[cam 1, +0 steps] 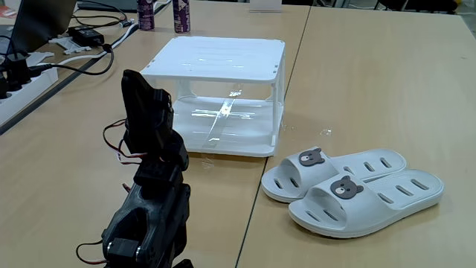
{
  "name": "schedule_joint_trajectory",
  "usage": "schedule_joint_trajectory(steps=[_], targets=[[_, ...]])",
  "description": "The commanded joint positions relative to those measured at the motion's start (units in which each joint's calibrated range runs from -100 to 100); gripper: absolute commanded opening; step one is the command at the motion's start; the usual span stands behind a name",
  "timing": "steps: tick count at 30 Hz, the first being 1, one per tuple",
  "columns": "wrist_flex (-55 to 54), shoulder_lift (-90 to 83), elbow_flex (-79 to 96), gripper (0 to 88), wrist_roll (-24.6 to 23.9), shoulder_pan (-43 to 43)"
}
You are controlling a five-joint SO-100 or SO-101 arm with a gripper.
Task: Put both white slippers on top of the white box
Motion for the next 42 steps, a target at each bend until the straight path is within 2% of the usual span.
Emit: schedule_joint_trajectory(steps=[1, 29, 34, 42], targets=[[-0.07, -0.14, 0.36, 0.7, 0.42, -0.54], [-0.07, 1.46, 0.45, 0.7, 0.42, 0.20], [-0.07, 16.35, 0.81, 0.7, 0.42, 0.12], [0.19, 58.67, -0.36, 0.7, 0.42, 0.12]])
